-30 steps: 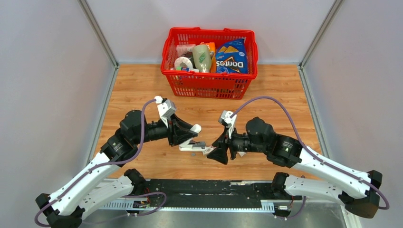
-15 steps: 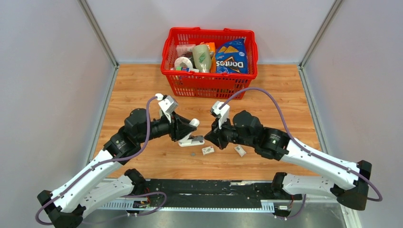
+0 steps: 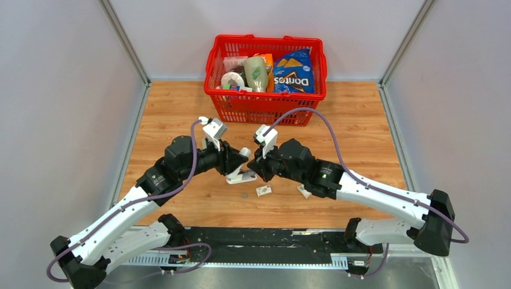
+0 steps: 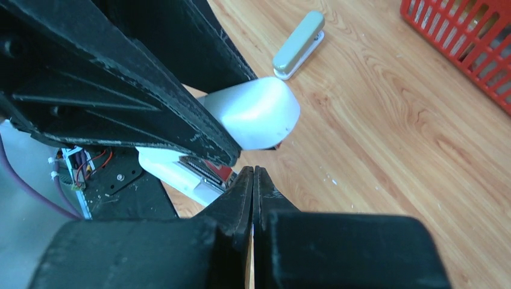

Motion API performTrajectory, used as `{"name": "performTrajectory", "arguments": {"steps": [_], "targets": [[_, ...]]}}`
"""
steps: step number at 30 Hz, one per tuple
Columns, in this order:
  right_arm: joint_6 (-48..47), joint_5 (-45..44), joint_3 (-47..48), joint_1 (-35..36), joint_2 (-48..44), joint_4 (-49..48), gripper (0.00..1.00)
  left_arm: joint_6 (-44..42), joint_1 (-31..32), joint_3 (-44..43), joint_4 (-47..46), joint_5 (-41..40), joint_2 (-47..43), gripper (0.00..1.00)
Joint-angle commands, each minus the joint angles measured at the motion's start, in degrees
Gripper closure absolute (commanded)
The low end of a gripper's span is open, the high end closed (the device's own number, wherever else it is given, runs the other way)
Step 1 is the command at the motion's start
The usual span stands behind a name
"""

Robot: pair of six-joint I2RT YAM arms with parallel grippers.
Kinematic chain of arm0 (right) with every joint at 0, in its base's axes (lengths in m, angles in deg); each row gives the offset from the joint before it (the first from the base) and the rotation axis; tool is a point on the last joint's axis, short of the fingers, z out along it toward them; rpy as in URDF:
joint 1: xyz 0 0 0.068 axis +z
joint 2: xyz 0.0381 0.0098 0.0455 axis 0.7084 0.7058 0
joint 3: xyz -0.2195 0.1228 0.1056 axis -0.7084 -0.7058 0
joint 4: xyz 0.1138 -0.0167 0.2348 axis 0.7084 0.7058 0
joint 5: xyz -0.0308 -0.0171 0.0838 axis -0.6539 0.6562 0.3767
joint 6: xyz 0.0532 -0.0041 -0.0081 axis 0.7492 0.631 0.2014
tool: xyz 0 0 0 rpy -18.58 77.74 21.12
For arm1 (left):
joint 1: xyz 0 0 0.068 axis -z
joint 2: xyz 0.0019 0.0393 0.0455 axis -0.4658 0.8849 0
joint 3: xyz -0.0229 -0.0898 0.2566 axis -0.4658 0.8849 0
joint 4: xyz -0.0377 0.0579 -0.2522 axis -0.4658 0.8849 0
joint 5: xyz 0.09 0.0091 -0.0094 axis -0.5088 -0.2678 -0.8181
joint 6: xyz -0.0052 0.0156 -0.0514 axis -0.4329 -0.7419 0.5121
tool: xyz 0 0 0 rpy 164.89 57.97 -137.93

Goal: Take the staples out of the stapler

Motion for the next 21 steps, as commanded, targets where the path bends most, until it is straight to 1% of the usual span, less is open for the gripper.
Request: {"name": "performTrajectory", "arguments": {"steps": [1,5,8,10,11,21], "targets": [[-1.5,-0.9,-0.4,0.3,1.7,-6.4,1.0,1.5,-0.2,-0.4,-1.8,-2.0,-0.1,1.0],[-0.5,0.4,-2.6,0.3,3.0,-10.4,1.0,3.0,-0.2,-0.4,-2.2,-4.1,0.3,1.0],[-0.2,0.5,-3.3,0.3,3.9,-10.7,1.0,3.3,-0.2,-0.4,-2.1,-5.2,0.3,1.0],[-0.2,0.5,-3.7,0.3,4.5,-12.8,1.0,3.6,-0.2,-0.3,-2.2,-6.0,0.3,1.0],[-0.3,2.6,-4.0,0.3,4.8,-13.1,1.0,3.8,-0.2,-0.2,-2.3,-6.6,0.1,1.0],[2.3,9.3,-7.1,0.3,8.0,-19.2,1.0,6.2,-0.2,1.7,-3.3,-13.2,-0.7,1.0]]}}
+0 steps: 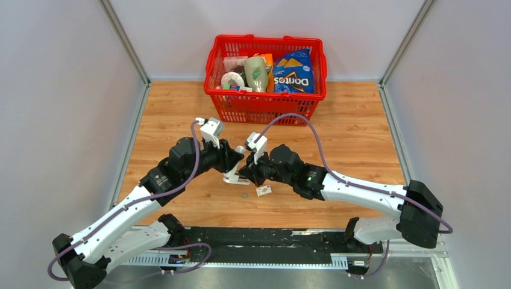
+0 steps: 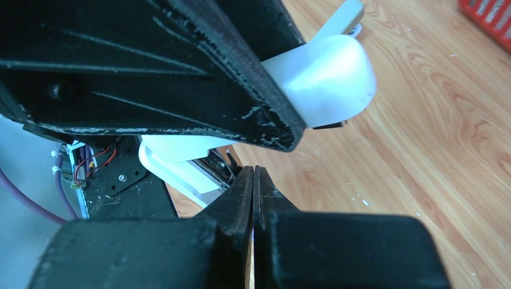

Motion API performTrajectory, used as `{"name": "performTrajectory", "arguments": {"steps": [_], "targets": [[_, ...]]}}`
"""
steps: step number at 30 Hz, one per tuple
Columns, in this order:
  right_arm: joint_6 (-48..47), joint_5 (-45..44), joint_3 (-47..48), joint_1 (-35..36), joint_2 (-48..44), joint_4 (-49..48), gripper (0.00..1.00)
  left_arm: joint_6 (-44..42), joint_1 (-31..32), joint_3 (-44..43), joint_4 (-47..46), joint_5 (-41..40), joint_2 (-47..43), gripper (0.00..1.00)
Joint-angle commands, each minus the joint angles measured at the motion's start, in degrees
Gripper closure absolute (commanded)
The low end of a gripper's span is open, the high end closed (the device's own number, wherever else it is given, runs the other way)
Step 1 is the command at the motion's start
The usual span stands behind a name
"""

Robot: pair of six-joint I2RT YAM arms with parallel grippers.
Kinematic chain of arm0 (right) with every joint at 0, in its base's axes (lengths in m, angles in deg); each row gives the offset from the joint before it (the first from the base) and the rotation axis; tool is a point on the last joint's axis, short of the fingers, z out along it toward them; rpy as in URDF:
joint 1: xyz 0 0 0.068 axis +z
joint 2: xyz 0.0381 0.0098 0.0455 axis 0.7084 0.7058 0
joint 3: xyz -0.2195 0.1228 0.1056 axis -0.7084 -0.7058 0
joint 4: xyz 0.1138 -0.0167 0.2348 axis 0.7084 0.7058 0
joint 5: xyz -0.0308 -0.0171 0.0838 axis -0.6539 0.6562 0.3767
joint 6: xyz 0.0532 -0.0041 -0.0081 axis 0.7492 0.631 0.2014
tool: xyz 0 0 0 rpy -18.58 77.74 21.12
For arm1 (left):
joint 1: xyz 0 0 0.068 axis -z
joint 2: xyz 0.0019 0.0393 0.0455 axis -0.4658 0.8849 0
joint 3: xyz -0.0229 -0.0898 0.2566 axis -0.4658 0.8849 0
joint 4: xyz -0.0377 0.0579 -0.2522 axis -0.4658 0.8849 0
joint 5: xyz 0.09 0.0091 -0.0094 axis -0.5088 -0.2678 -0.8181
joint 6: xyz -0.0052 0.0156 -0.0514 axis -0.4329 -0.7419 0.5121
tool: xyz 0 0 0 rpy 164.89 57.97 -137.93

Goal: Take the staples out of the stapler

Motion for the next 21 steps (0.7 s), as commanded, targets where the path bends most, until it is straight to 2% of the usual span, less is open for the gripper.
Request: {"name": "performTrajectory", "arguments": {"steps": [1,7,21], "targets": [[1.9,5.1,-1.7,0.3,1.9,-6.4,1.0,2.0,-0.2,0.1,-4.1,-3.7,-1.5,1.0],[4.1,8.3,-2.6,0.3,4.3,-10.8,1.0,2.5,-0.2,-0.1,-4.5,-7.2,-2.0,1.0],[8.1,16.8,-3.1,0.4,7.9,-19.8,1.0,3.9,-0.2,1.6,-6.9,-9.9,-1.7,1.0]]}}
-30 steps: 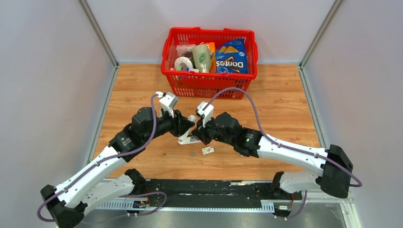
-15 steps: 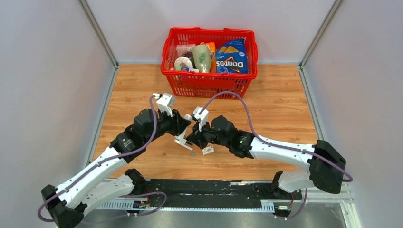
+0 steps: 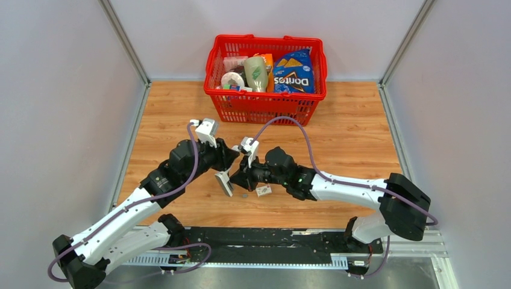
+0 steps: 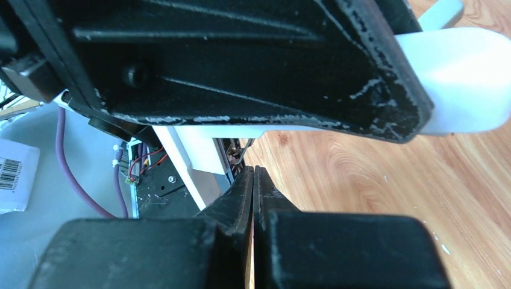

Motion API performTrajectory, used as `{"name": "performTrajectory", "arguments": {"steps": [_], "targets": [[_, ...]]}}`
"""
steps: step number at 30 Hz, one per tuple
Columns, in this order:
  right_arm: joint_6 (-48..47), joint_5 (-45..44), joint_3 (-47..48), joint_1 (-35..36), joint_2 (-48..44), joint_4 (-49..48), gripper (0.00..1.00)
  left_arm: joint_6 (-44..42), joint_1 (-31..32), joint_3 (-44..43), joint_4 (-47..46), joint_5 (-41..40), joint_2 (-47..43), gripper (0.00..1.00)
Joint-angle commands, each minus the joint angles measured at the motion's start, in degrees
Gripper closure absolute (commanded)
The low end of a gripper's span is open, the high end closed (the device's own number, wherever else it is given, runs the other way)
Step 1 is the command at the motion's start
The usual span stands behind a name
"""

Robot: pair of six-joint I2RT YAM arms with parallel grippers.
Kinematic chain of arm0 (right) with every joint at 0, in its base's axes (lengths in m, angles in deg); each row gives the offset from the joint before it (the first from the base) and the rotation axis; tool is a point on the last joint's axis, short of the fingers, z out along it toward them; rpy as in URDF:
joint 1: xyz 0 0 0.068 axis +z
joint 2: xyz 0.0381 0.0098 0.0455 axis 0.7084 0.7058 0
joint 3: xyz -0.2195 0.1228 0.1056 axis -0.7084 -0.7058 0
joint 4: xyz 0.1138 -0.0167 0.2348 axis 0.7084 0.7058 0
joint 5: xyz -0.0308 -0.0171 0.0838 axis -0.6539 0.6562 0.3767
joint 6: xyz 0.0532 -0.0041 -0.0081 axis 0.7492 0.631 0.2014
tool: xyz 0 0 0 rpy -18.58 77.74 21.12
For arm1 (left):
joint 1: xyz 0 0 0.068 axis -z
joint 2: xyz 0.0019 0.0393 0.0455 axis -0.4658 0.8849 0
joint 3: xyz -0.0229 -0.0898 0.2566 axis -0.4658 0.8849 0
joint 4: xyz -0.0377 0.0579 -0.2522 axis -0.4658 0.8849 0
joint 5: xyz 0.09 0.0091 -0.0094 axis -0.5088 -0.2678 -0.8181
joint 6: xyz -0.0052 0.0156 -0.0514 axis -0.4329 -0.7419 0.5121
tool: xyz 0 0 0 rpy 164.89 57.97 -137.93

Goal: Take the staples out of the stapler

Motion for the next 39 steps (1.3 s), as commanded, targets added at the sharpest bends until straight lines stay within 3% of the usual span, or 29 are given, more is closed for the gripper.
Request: {"name": "performTrajectory", "arguments": {"steps": [1,25,39], "targets": [[2.2,6.0,-0.1,0.3,1.2,-6.5,1.0,1.3,-0.2,-0.5,-6.2,-2.6,-0.5,1.0],[14.8,15.1,0.3,0.4,5.7,-22.8,1.0,-1.9,-0.2,2.5,-9.6,-8.7,0.5,1.0],[15.4,16.4,3.0,0.4,6.9,-23.9,1.0,-3.2,-0.2,7.0,-14.4,-12.2,3.2,1.0]]}}
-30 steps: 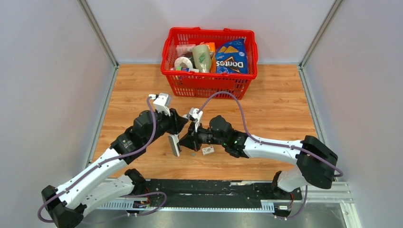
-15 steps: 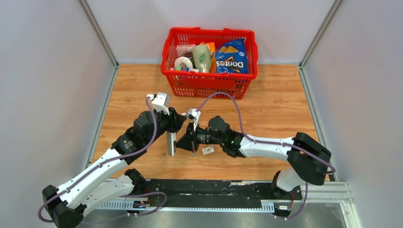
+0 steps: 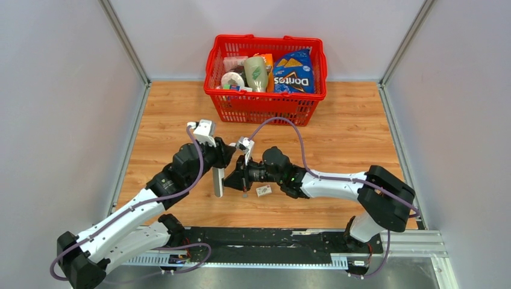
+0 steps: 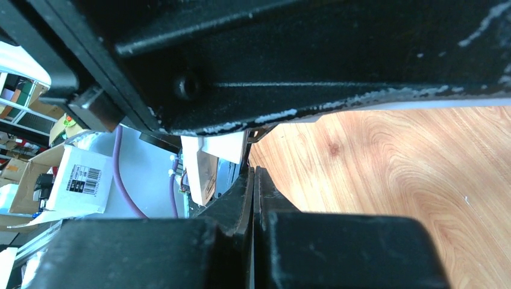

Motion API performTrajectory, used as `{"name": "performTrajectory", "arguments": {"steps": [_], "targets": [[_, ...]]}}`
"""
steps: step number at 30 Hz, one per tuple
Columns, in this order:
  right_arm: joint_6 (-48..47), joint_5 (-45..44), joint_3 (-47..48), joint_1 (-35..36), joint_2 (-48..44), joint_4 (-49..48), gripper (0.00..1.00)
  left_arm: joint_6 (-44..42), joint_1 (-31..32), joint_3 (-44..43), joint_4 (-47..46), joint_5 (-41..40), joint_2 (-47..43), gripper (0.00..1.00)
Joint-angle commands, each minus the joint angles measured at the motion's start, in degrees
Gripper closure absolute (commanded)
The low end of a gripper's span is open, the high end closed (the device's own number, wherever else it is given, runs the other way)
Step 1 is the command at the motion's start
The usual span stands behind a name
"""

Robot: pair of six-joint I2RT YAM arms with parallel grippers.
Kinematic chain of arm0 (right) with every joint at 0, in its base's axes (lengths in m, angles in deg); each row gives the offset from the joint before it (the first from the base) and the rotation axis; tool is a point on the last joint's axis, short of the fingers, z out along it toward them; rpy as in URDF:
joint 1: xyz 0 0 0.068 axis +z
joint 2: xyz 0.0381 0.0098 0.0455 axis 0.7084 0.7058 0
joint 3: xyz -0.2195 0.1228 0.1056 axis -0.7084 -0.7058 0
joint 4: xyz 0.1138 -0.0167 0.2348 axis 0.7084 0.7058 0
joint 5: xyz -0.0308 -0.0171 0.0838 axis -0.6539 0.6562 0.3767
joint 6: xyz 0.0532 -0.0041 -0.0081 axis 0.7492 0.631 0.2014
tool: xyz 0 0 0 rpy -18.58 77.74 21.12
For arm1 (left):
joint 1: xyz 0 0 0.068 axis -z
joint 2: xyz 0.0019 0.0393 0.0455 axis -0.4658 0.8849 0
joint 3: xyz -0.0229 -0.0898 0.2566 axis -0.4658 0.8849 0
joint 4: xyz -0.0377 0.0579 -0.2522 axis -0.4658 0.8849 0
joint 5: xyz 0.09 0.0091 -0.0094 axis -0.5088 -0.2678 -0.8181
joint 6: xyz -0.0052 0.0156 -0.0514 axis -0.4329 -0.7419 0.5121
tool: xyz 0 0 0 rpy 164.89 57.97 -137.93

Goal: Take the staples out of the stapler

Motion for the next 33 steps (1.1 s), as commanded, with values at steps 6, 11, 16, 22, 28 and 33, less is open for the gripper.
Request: {"name": "performTrajectory", "arguments": {"steps": [6,11,16,22,28,33], "targets": [[0.8,5.9,5.0,1.8,-0.3,-8.9,1.0,-2.8,0.2,2.6,-9.4,-4.4,5.0,1.0],[-1.7,5.1,7.1,1.9,-0.7,-6.0,1.0,-3.6,1.0,3.2,-9.8,-6.1,5.6,1.0],[-1.5,4.6,8.5,1.1,-0.5,-6.2,1.0,-4.3,1.4,3.9,-11.1,-7.4,5.7,1.0],[0.9,6.0,9.6,0.8,2.0,-9.2,1.0,-4.4,1.5,3.4,-12.4,-7.2,7.3,1.0],[1.2,6.3,10.3,0.8,2.5,-9.9,1.0,-4.5,1.6,3.6,-12.3,-7.2,7.7,1.0],[0.7,5.1,10.0,0.9,2.0,-10.0,1.0,-4.9,1.6,3.6,-12.3,-7.5,7.6,1.0]]}}
